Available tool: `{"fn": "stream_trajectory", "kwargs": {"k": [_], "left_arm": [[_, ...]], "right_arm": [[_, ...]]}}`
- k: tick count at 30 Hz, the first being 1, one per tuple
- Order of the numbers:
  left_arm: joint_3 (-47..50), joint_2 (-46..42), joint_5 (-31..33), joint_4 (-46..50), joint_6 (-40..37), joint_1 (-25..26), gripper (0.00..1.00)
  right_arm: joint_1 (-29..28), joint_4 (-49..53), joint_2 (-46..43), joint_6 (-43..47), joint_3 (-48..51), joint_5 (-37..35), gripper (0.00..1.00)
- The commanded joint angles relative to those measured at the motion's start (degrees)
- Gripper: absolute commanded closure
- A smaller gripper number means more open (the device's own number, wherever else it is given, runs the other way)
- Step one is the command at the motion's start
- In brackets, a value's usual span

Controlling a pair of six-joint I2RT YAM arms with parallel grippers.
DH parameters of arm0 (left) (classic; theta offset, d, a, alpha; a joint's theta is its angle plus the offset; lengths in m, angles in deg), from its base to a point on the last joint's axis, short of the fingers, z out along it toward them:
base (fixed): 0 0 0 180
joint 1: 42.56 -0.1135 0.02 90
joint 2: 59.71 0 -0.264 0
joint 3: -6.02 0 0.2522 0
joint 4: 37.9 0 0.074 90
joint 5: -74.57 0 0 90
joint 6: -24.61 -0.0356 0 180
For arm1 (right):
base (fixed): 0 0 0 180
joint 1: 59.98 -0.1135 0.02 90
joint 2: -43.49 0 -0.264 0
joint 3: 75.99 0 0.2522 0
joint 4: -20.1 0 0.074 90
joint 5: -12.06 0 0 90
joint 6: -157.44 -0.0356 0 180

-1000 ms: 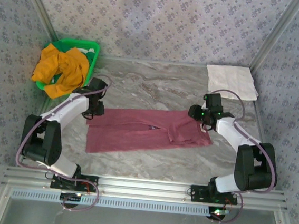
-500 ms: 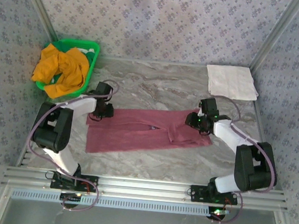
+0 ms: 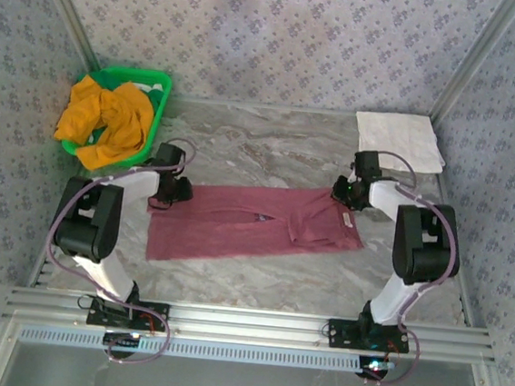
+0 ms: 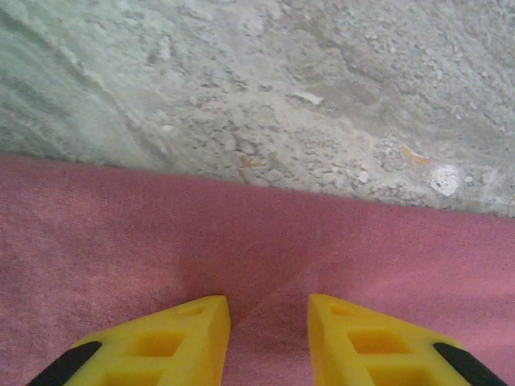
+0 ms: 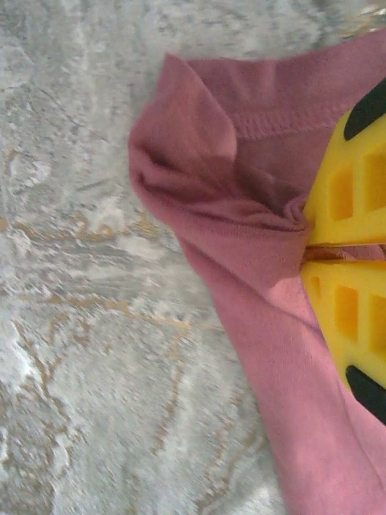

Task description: Fold and stack the t-shirts

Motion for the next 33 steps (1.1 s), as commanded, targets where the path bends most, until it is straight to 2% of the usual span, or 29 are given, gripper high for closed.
{"fn": "stream_trajectory", "kwargs": {"k": [1, 5, 11, 16, 19, 24, 27, 33], "left_arm": [[2.66, -0.98, -0.48, 0.85, 1.17, -1.91, 0.68], [4.00, -1.58, -0.80, 0.96, 2.26, -3.51, 0.67], [4.72, -2.54, -2.46, 2.75, 2.44, -4.07, 0.70], [9.76, -9.66, -3.03, 3.53, 5.32, -3.62, 0.69], [14.23, -16.45, -2.14, 5.19, 7.44, -3.62, 0.67], [14.68, -21.39, -3.16, 8.02, 6.74, -2.99, 0.65], [11.07, -20.29, -3.70, 8.57, 5.28, -1.25, 0.65], [2.05, -12.86, -4.21, 6.74, 1.92, 1.72, 0.65]], "right_arm": [[0.63, 0.45, 4.02, -0.05, -3.78, -1.69, 0.89], [2.23, 2.99, 8.61, -1.60, -7.61, -2.22, 0.91], [1.13, 3.53, 11.63, -1.07, -12.76, -2.52, 0.91], [-1.12, 4.04, 17.33, -0.09, -21.45, -0.99, 0.90], [-1.88, 4.52, 19.77, -0.79, -27.10, 0.07, 0.86], [-2.75, 7.63, 17.10, -0.03, -32.71, -0.44, 0.70], [-3.42, 9.14, 11.92, 0.80, -29.70, -0.67, 0.67], [-5.15, 6.01, -1.31, -2.92, -11.55, -0.05, 0.70]]}}
